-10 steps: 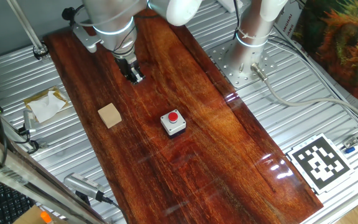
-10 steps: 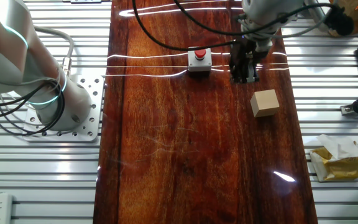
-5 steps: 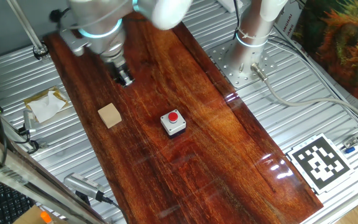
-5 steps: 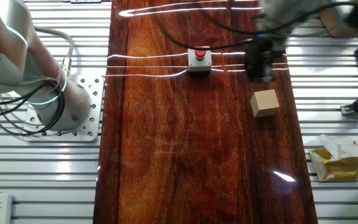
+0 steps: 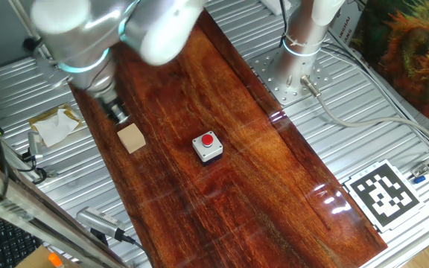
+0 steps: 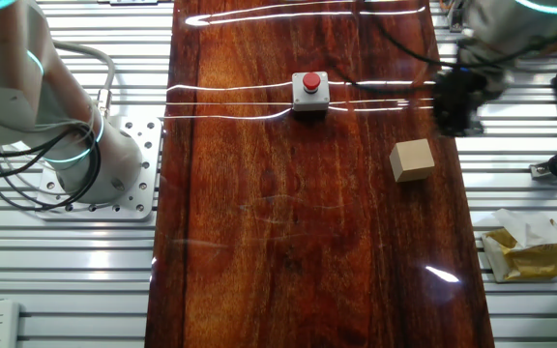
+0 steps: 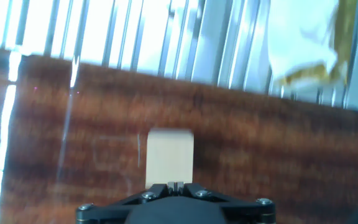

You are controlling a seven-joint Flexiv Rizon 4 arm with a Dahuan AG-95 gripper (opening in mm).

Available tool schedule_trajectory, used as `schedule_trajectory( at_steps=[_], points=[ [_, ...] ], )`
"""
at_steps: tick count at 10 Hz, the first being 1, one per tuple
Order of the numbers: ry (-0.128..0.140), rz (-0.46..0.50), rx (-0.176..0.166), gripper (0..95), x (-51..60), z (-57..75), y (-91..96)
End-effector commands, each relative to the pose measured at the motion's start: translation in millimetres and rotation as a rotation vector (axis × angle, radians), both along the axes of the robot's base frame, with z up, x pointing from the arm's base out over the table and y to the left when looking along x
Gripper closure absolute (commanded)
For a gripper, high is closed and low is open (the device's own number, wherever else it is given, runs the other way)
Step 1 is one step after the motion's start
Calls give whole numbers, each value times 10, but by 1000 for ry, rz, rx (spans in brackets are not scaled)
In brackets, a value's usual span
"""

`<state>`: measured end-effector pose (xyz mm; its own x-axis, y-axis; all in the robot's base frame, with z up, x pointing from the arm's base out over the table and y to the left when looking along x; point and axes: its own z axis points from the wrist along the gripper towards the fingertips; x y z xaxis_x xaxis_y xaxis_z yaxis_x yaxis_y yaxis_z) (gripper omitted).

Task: Use the gripper to push the small block from left to right

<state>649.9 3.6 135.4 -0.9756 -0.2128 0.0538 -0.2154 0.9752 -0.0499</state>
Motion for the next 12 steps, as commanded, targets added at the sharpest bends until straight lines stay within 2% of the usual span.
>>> schedule_trajectory(
  at_steps=[1, 3, 5, 8, 12],
  points=[
    [-17, 4, 0, 950, 267, -198, 37],
    [-26, 5, -1, 950, 342, -318, 46],
    [-39, 3, -1, 950, 348, -455, 32],
    [-50, 2, -1, 950, 356, -592, 21],
    [-61, 1, -1, 950, 448, -774, 42]
  ],
)
